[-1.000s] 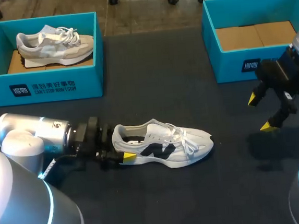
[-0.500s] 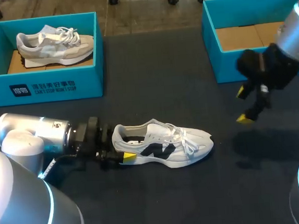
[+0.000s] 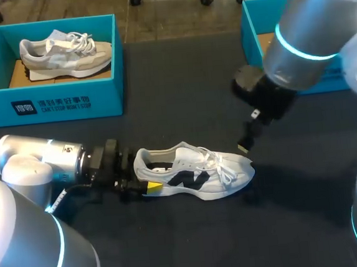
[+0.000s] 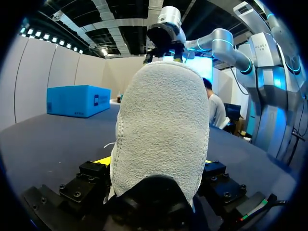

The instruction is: Take the shoe out of the shoebox, open the shoe tongue, remove and reinsert the insole, then place the shoe into the shoebox

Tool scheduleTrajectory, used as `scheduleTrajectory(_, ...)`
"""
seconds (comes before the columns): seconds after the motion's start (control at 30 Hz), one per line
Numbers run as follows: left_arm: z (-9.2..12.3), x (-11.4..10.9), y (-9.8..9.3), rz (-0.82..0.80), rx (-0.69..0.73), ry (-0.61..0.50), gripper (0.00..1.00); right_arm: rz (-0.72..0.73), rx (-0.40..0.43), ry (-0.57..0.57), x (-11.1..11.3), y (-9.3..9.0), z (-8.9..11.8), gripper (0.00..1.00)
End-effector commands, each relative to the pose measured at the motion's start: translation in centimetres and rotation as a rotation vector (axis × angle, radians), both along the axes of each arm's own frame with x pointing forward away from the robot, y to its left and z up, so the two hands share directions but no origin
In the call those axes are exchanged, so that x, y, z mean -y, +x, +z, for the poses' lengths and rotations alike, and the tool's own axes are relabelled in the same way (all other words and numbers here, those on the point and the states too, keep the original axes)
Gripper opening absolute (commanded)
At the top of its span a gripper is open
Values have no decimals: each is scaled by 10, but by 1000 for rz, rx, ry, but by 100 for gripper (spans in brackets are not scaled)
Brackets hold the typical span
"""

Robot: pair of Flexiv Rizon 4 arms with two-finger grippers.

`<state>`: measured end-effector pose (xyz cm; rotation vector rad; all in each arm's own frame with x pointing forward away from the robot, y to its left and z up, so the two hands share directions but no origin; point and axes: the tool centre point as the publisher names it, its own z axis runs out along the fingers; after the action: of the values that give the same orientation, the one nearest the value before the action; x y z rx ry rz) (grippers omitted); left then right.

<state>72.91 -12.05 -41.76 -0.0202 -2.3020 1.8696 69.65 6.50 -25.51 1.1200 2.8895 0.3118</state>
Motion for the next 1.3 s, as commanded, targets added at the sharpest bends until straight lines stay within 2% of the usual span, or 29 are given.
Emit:
scheduleTrajectory(0.03, -10, 1, 1, 2, 0, -1, 0, -41, -2, -93, -7, -1, 4, 100)
scheduleTrajectory(0.17, -10, 1, 1, 2, 0, -1, 0, -41, -2, -93, -7, -1, 4, 100)
scheduleTrajectory(0.27, -10, 1, 1, 2, 0, -1, 0, -296, -38, -121, -20, 6, -1, 100)
scheduleTrajectory(0.3, -10, 1, 1, 2, 0, -1, 0, -331, -47, -74, -27, 7, -2, 100)
scheduleTrajectory(0.43, -10, 1, 1, 2, 0, -1, 0, -496, -65, -30, -57, 9, -6, 100)
scheduleTrajectory(0.47, -10, 1, 1, 2, 0, -1, 0, -551, -65, -44, -64, 9, -8, 100)
scheduleTrajectory(0.53, -10, 1, 1, 2, 0, -1, 0, -683, -30, -150, -83, 7, -10, 100)
scheduleTrajectory(0.6, -10, 1, 1, 2, 0, -1, 0, -706, 15, -220, -100, 3, -10, 100)
scheduleTrajectory(0.67, -10, 1, 1, 2, 0, -1, 0, -755, 79, -282, -93, -4, -4, 100)
scheduleTrajectory(0.97, -10, 1, 1, 2, 0, -1, 0, -755, 79, -282, -93, -4, -4, 100)
scheduleTrajectory(1.1, -10, 1, 1, 2, 0, -1, 0, -844, 58, -371, -110, 2, -14, 100)
scheduleTrajectory(1.3, -10, 1, 1, 2, 0, -1, 0, -894, 57, -395, -122, 7, -20, 100)
